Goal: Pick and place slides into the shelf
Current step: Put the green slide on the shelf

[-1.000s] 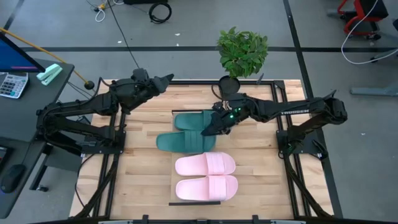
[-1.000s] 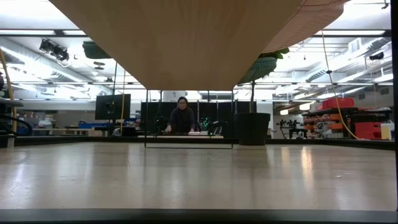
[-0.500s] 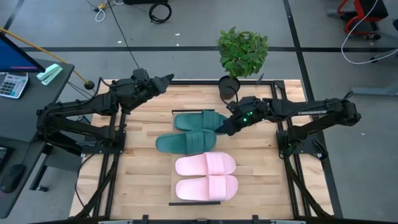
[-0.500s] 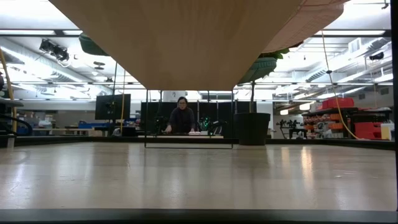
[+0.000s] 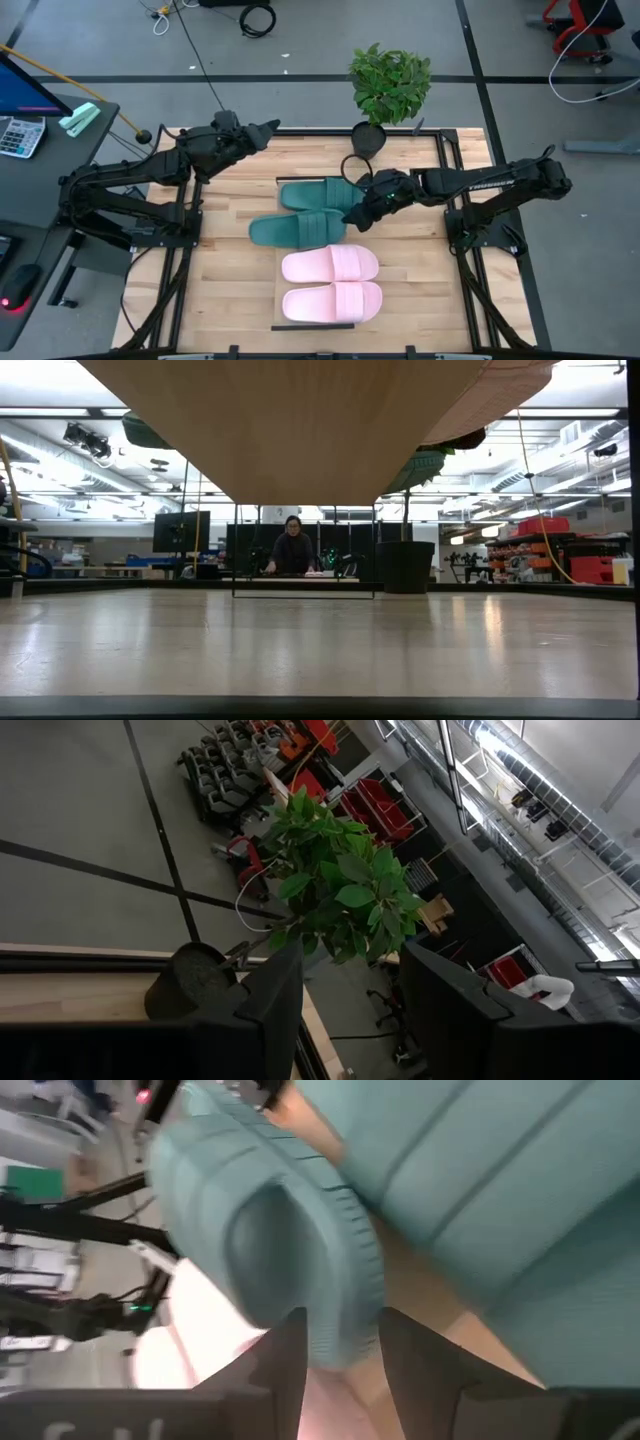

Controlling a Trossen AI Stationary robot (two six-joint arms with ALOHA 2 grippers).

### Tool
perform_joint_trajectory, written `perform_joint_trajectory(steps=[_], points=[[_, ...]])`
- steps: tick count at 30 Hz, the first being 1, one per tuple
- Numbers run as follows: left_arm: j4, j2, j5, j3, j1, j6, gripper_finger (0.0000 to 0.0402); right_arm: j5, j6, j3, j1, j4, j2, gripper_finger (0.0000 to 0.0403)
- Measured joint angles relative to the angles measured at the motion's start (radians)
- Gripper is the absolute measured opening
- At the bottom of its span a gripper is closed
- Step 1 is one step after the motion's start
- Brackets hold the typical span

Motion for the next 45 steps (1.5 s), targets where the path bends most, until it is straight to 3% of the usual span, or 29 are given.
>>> perform_joint_trajectory(steps=[10,19,25,38,45], points=[[-0.009,0.0,0.0,0.0,0.0,0.008,0.0172,0.119,-0.037,0.0,0.047,-0.032,0.01,0.0122],[-0.015,0.0,0.0,0.0,0.0,0.029,0.0172,0.14,-0.014,0.0,0.078,0.033,0.094,0.0124],[-0.017,0.0,0.005,0.0,0.0,0.034,0.0172,0.087,0.054,0.0,0.078,0.05,0.092,0.0039],[-0.013,0.0,0.099,0.0,0.0,0.029,0.0172,-0.113,0.346,-0.001,0.054,0.076,0.076,0.0038],[-0.002,0.0,0.123,0.0,0.0,0.034,0.0172,-0.133,0.4,-0.001,0.055,0.077,0.076,0.0038]])
